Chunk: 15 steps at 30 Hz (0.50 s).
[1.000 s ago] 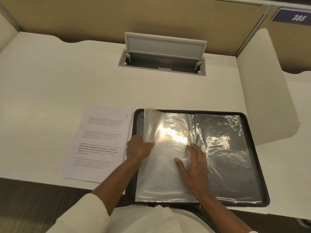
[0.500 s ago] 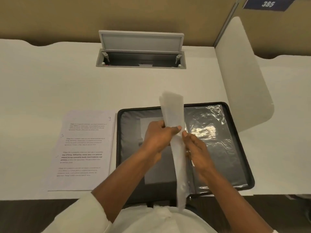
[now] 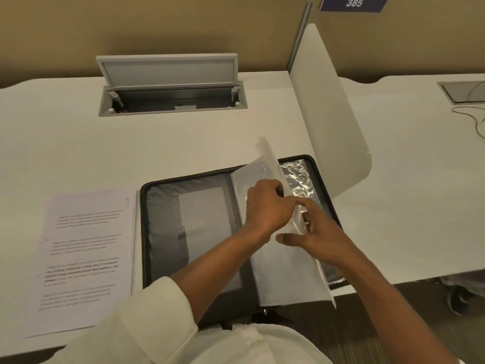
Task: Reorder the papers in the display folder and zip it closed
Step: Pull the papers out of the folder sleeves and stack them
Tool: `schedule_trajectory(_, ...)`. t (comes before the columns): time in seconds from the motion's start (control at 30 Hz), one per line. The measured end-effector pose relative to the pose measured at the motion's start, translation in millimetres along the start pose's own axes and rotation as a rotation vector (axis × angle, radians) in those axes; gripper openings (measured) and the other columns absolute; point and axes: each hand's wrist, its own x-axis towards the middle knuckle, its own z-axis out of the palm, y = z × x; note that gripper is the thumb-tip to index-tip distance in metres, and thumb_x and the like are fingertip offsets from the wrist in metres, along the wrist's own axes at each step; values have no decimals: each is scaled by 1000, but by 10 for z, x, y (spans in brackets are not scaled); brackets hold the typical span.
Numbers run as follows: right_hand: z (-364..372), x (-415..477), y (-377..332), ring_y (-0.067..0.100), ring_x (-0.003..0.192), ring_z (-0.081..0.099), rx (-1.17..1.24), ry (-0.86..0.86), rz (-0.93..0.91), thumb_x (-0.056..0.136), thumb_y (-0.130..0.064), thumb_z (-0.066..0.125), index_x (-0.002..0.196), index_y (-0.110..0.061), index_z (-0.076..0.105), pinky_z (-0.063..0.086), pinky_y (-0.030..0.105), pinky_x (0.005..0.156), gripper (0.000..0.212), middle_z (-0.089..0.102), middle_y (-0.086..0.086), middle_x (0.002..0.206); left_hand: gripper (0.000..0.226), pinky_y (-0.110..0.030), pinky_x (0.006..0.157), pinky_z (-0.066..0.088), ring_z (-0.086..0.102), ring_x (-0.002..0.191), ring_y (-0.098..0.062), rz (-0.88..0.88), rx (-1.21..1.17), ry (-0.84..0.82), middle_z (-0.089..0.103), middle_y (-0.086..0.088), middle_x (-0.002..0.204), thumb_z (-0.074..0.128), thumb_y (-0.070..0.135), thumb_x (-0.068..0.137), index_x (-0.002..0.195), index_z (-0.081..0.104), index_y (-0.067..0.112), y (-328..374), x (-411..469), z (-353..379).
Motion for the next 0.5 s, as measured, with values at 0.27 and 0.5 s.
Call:
schedule_trajectory(0.27,-335,413,499,17,115,66,-15,21,79,107,-13,55,133,-27,63,53,31,93,31,68,-9,120,67,-42,92,59,73,102,-17,118,101,19,66,5,130,74,65,90,135,57,19,-210,210,527)
schedule_trajectory(0.5,-416,717,1031,23,97,71,122,42,214,96,-10,67,113,-25,72,59,41,88,23,75,4,109,65,-53,114,42,38,149,-35,370,635,133,46,-17,157,63,63,96,132,60,8,-977,387,512)
